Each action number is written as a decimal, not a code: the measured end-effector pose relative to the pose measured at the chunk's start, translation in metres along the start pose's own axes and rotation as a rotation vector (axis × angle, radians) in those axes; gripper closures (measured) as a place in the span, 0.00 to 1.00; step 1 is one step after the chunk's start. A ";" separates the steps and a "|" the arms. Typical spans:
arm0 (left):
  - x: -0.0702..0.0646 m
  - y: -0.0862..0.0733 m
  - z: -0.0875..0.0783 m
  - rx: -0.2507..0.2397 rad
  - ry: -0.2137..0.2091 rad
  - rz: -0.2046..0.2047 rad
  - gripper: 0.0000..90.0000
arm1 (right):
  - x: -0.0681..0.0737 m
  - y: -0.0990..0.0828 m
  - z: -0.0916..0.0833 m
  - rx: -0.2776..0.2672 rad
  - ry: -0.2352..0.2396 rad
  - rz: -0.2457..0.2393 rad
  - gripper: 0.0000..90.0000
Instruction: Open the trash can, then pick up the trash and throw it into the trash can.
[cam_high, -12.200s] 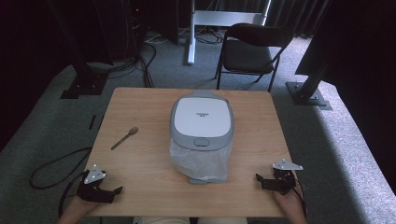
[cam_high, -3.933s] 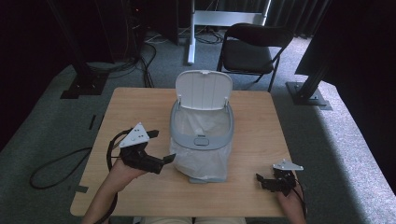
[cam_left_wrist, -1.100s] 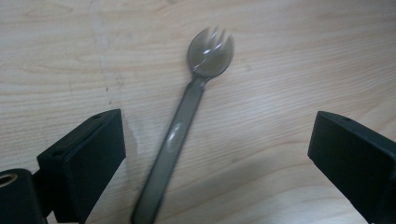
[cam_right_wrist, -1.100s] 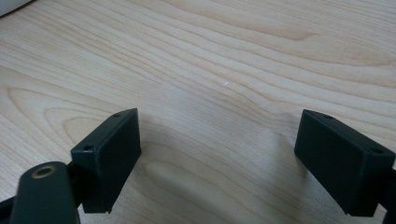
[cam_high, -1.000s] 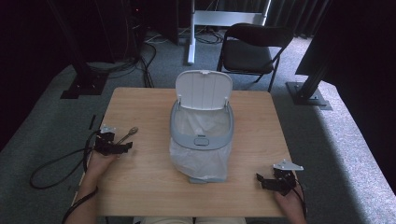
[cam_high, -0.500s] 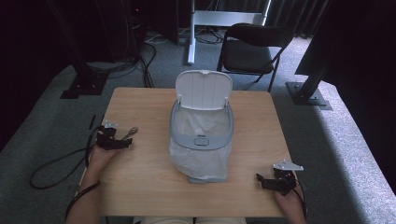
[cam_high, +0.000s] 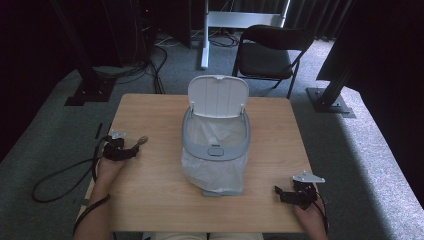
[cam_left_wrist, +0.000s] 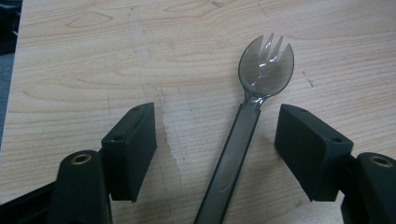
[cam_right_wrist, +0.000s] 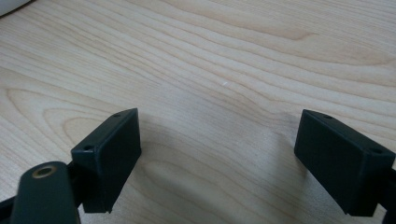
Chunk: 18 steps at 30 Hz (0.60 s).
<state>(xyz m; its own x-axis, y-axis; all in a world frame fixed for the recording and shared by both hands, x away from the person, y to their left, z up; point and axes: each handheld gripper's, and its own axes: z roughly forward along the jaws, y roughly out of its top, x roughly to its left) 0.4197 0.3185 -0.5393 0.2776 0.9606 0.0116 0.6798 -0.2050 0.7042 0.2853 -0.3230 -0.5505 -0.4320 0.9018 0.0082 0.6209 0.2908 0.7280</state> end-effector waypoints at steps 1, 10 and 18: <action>0.000 -0.001 0.000 -0.005 0.001 -0.001 0.41 | 0.000 0.000 0.000 0.000 0.000 0.000 0.15; -0.011 -0.001 -0.002 -0.028 -0.043 0.028 0.88 | 0.000 0.000 0.000 0.000 0.000 0.000 0.15; -0.017 0.001 -0.003 -0.003 -0.059 0.027 0.89 | 0.000 0.000 0.000 0.000 0.000 0.000 0.15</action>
<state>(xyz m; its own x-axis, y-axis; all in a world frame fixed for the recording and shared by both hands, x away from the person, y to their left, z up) 0.4133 0.3029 -0.5365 0.3354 0.9420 -0.0107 0.6691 -0.2302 0.7066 0.2854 -0.3230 -0.5505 -0.4320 0.9018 0.0082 0.6208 0.2908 0.7280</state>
